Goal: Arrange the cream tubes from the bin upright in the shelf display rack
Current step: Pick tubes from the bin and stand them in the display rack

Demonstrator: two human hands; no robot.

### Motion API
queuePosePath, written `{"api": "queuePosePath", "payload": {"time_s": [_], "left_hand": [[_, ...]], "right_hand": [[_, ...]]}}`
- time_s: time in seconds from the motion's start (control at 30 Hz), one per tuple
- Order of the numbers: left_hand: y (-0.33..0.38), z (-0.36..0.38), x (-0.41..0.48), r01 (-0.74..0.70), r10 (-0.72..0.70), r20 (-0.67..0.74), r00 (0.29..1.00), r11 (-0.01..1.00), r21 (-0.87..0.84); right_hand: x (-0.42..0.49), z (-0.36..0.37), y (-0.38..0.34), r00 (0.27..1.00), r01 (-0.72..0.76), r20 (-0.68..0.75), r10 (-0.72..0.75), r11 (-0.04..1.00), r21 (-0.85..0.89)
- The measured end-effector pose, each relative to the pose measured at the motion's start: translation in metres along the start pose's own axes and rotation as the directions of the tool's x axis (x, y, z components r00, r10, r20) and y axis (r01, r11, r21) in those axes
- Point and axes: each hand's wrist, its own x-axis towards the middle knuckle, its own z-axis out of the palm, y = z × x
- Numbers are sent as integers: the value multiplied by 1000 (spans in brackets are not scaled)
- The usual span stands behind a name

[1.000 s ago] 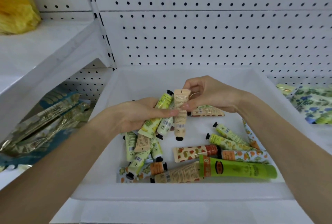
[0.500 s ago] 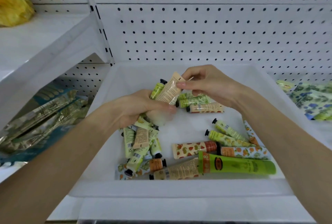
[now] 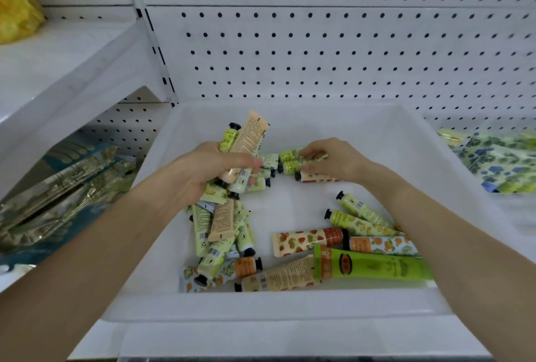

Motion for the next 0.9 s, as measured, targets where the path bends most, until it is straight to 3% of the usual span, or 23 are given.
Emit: {"api": "queuePosePath", "payload": {"time_s": [0.13, 0.33, 0.43, 0.67, 0.9], "left_hand": [[0, 0, 1, -5, 5, 15, 1000, 1000, -4], [1, 1, 0, -27, 27, 35, 999, 1000, -11], [1, 1, -2, -23, 24, 45, 999, 1000, -21], [3, 0, -3, -24, 28, 65, 997, 998, -62], [4, 3, -1, -45, 50, 66, 997, 996, -77]], "right_hand": [[1, 6, 0, 999, 40, 4, -40, 994, -101], [4, 20, -5, 996, -10, 84, 36, 959, -284], [4, 21, -5, 995, 9, 96, 9, 983, -185], [-1, 19, -4, 994, 43, 103, -26, 985, -166], [-9, -6, -19, 999, -29, 31, 23, 977, 211]]}}
